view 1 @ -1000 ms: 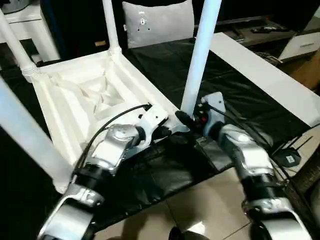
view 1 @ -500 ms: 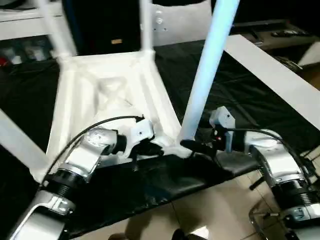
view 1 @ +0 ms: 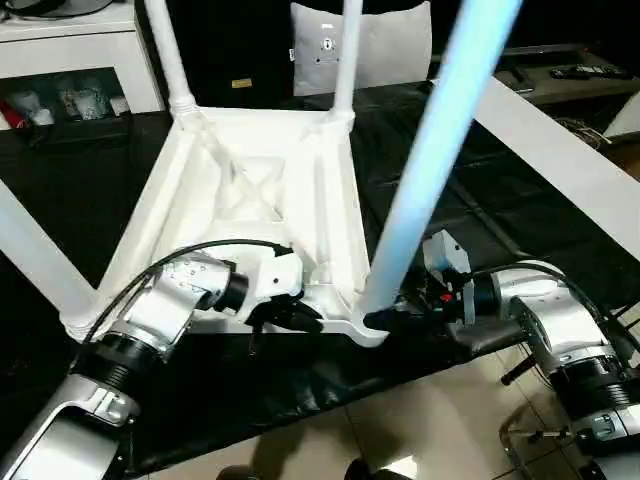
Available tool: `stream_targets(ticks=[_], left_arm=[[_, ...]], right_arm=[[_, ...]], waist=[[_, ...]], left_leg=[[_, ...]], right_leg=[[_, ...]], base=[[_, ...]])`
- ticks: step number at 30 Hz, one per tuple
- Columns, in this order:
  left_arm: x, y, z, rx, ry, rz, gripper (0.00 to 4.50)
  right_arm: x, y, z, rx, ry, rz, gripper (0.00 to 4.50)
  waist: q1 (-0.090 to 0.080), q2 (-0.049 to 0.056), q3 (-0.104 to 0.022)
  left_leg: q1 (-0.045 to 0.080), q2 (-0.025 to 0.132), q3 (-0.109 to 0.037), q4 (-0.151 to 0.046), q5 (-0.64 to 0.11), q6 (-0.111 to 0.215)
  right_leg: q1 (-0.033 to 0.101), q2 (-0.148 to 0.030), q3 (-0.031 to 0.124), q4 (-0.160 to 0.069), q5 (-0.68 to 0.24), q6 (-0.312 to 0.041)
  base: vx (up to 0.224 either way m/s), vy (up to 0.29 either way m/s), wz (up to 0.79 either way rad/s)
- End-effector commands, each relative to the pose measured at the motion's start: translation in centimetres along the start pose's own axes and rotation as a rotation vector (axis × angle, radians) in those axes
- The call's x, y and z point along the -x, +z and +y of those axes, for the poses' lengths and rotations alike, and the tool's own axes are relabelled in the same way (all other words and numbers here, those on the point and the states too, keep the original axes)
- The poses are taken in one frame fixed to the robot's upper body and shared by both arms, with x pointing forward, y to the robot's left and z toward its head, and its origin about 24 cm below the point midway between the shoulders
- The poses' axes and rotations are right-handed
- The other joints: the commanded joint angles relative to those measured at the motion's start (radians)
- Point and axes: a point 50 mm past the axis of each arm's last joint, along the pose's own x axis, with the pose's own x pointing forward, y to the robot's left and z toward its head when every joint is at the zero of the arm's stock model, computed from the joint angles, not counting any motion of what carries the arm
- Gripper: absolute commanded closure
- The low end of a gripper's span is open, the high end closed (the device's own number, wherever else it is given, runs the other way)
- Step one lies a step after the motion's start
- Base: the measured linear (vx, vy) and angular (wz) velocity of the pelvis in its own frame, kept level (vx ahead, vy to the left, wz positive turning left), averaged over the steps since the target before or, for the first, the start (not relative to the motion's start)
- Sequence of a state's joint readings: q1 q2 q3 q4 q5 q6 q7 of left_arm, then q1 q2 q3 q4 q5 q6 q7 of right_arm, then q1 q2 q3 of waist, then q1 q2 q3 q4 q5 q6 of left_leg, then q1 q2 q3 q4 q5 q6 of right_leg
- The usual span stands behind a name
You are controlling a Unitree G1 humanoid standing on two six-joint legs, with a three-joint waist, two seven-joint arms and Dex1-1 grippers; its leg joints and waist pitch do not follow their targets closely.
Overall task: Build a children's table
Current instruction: Rotate leg to tighten
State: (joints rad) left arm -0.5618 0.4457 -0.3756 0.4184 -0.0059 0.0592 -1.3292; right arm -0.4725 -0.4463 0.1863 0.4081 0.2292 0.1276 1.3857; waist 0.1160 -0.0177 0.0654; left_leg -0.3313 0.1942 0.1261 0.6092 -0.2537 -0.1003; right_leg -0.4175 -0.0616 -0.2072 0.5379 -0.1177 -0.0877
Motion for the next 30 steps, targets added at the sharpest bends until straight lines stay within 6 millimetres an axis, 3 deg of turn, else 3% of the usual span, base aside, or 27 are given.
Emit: stream_targets(ticks=[1,12,14,17,21,22,23,24,25,26,27,28,29,30], left_arm=[[-0.5,1.7,0.0,-0.092,-0.079,-0.023,4.50],[-0.3,1.3,0.1,-0.045,-0.038,-0.027,4.50],[-0.4,1.4,0.3,-0.014,-0.004,-0.037,4.50],[-0.8,1.7,0.7,0.026,0.082,-0.049,4.50],[-1.9,2.7,1.5,0.095,0.218,-0.095,4.50],[-2.3,3.0,1.7,0.117,0.258,-0.106,4.50],[-2.3,3.1,1.7,0.121,0.266,-0.108,4.50],[-2.8,3.5,2.3,0.157,0.329,-0.119,4.50],[-2.9,3.6,2.5,0.170,0.356,-0.124,4.50],[-3.1,3.8,2.9,0.193,0.400,-0.131,4.50],[-3.2,3.8,2.9,0.194,0.403,-0.131,4.50],[-3.4,4.1,3.6,0.230,0.484,-0.142,4.50],[-3.4,4.1,3.6,0.230,0.484,-0.142,4.50],[-3.4,4.4,4.0,0.246,0.537,-0.149,4.50]], right_arm=[[0.3,0.4,-0.1,0.006,0.018,0.004,1.89],[-0.3,0.2,0.5,-0.060,0.059,-0.026,2.49],[-0.8,0.2,0.5,-0.087,0.019,-0.053,2.51],[-2.0,0.3,0.0,-0.152,-0.096,-0.076,2.52],[-3.9,0.2,-0.9,-0.199,-0.279,-0.063,2.52],[-4.5,0.2,-1.2,-0.208,-0.338,-0.047,2.52],[-4.6,0.2,-1.3,-0.212,-0.346,-0.047,2.52],[-5.2,0.4,-1.7,-0.247,-0.421,-0.048,2.52],[-5.4,0.5,-2.0,-0.262,-0.460,-0.048,2.52],[-5.7,0.6,-2.4,-0.293,-0.522,-0.051,2.52],[-5.7,0.6,-2.4,-0.295,-0.525,-0.051,2.52],[-6.4,0.9,-2.9,-0.335,-0.603,-0.047,2.52],[-6.4,0.9,-2.9,-0.335,-0.603,-0.047,2.52],[-6.8,1.0,-3.0,-0.340,-0.641,-0.043,2.52]], waist=[[-0.005,-0.004,-0.076],[-0.002,-0.002,-0.077],[-0.004,-0.002,-0.076],[-0.010,-0.002,-0.073],[-0.035,0.003,-0.064],[-0.046,0.012,-0.064],[-0.053,0.018,-0.064],[-0.067,0.021,-0.067],[-0.071,0.025,-0.064],[-0.082,0.016,-0.061],[-0.087,0.010,-0.057],[-0.088,-0.001,-0.056],[-0.085,0.002,-0.059],[-0.091,0.003,-0.068]], left_leg=[[-0.016,0.035,0.012,-0.063,0.045,0.118],[-0.015,0.035,0.012,-0.063,0.039,0.109],[-0.017,0.039,0.010,-0.064,0.050,0.106],[-0.015,0.032,0.012,-0.065,0.025,0.093],[-0.007,0.024,0.017,-0.063,-0.058,0.061],[-0.008,0.038,0.011,-0.065,-0.088,0.069],[-0.009,0.054,0.005,-0.067,-0.106,0.076],[-0.019,0.096,-0.016,-0.078,-0.150,0.081],[-0.020,0.132,-0.032,-0.095,-0.191,0.080],[-0.014,0.118,-0.027,-0.092,-0.222,0.062],[-0.008,0.083,-0.011,-0.076,-0.217,0.053],[0.008,-0.002,0.032,-0.039,-0.168,0.050],[0.005,-0.013,0.038,-0.041,-0.152,0.063],[-0.022,0.000,0.030,-0.049,-0.128,0.091]], right_leg=[[0.090,-0.093,0.069,-0.070,-0.435,0.070],[0.089,-0.091,0.065,-0.074,-0.443,0.089],[0.090,-0.091,0.066,-0.072,-0.427,0.085],[0.089,-0.090,0.061,-0.082,-0.462,0.100],[0.086,-0.079,0.032,-0.118,-0.558,0.155],[0.099,-0.079,0.016,-0.128,-0.557,0.172],[0.106,-0.081,0.011,-0.130,-0.543,0.174],[0.123,-0.093,0.019,-0.104,-0.493,0.167],[0.122,-0.105,0.047,-0.067,-0.456,0.139],[0.114,-0.116,0.064,-0.069,-0.485,0.123],[0.104,-0.117,0.056,-0.097,-0.547,0.134],[0.080,-0.095,0.013,-0.143,-0.665,0.198],[0.086,-0.090,0.005,-0.147,-0.670,0.217],[0.112,-0.065,-0.012,-0.150,-0.595,0.266]], base=[[0.000,0.000,0.00],[0.000,0.000,0.00],[0.000,0.000,0.00],[0.000,0.000,0.00],[0.000,0.000,0.00],[0.000,0.000,0.00],[0.000,0.000,0.00],[0.000,0.000,0.00],[0.000,0.000,0.00],[0.000,0.000,0.00],[0.000,0.000,0.00],[0.000,0.000,0.00],[0.000,0.000,0.00],[0.000,0.000,0.00]])
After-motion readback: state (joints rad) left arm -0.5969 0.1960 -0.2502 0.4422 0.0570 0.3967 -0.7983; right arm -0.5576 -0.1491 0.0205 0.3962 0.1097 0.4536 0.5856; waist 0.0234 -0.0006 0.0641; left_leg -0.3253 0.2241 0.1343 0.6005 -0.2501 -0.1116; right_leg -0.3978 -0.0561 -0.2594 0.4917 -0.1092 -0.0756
